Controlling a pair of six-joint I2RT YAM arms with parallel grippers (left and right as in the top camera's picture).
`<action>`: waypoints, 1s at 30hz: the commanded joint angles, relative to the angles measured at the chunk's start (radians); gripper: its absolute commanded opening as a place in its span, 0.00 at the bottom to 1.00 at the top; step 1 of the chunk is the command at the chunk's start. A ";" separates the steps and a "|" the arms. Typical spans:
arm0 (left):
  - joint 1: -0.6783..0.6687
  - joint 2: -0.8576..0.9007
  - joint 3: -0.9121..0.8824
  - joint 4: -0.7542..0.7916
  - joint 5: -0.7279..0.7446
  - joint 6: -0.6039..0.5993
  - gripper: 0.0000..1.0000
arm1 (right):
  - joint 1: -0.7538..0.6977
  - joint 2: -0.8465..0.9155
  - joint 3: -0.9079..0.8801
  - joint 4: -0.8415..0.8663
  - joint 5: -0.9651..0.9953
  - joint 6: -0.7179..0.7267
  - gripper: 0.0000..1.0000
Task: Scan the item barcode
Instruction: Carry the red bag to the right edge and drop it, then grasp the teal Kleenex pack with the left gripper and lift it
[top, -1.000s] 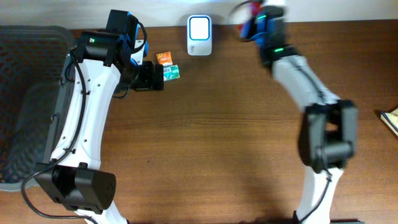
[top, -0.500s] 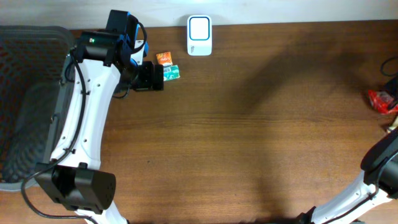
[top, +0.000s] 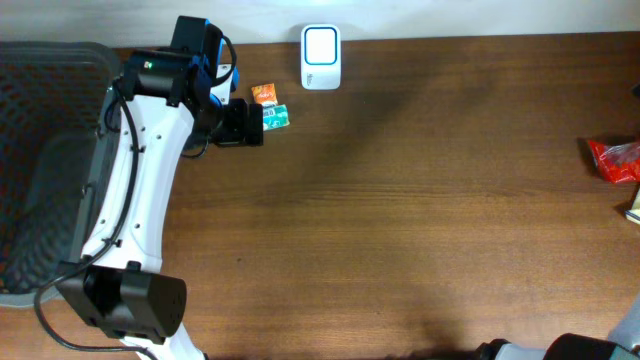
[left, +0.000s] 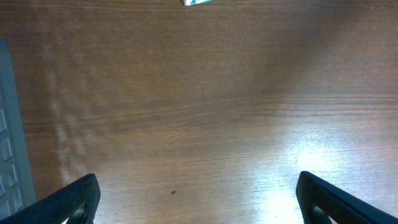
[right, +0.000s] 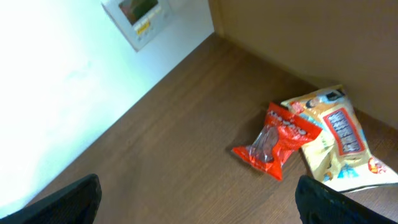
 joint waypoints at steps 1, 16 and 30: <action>0.000 -0.003 -0.001 0.002 0.003 0.002 0.99 | 0.002 0.033 -0.005 -0.006 -0.028 0.008 0.98; 0.000 -0.003 -0.001 0.095 0.080 -0.002 0.99 | 0.002 0.048 -0.005 -0.008 -0.028 0.008 0.98; -0.032 0.368 -0.002 0.600 0.018 0.425 0.93 | 0.002 0.048 -0.005 -0.008 -0.028 0.008 0.98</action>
